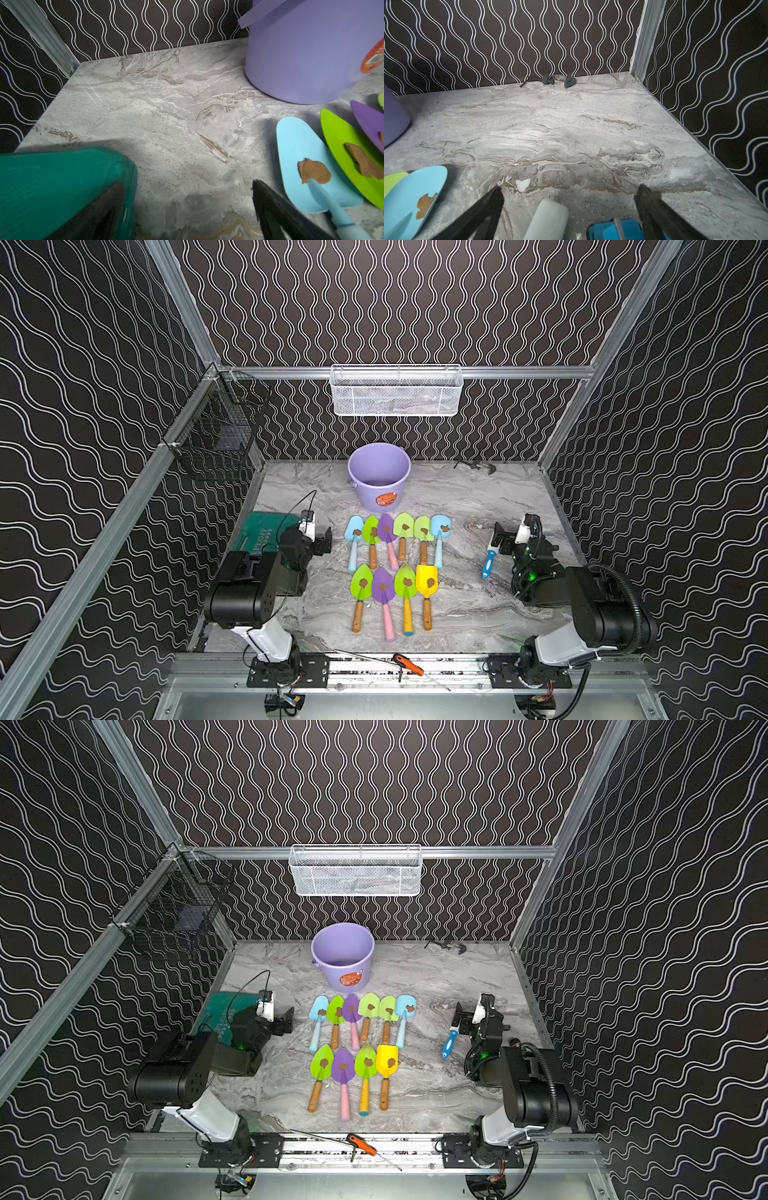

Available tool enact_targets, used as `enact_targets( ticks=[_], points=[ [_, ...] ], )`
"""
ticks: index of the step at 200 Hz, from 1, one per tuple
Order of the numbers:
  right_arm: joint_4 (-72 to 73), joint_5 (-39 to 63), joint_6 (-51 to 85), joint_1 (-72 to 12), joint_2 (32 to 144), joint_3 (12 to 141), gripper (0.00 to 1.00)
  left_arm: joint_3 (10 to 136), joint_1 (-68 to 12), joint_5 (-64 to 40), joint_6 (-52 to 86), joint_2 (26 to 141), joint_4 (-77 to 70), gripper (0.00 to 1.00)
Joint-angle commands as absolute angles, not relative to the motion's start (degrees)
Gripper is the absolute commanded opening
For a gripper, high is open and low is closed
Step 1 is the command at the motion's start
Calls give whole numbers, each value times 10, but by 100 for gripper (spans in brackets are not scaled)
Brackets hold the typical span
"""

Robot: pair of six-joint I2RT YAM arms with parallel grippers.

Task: Brush the soil off the hand trowel and place it into the bucket
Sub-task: Pick up the brush from the center of the board.

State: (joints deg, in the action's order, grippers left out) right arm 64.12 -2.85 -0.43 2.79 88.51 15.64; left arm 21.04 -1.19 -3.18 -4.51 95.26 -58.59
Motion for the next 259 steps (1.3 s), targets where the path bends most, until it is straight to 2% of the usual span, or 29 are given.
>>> enact_targets(
  ticks=[1, 39, 189, 216, 240, 259],
  points=[
    [669, -29, 0, 28, 883, 154, 100, 206, -40, 22, -58, 951, -600, 99],
    [668, -29, 0, 28, 883, 155, 100, 213, -49, 66, -45, 953, -591, 99],
    [663, -28, 1, 28, 885, 158, 99, 214, -45, 63, -43, 953, -588, 99],
    [673, -32, -1, 28, 883, 156, 100, 225, -66, 170, -36, 916, -550, 99],
    [510, -60, -5, 17, 826, 219, 100, 284, -90, 235, -14, 815, -345, 99],
    [399, -117, 4, -3, 800, 272, 100, 287, -101, 263, -8, 773, -319, 99]
  ],
)
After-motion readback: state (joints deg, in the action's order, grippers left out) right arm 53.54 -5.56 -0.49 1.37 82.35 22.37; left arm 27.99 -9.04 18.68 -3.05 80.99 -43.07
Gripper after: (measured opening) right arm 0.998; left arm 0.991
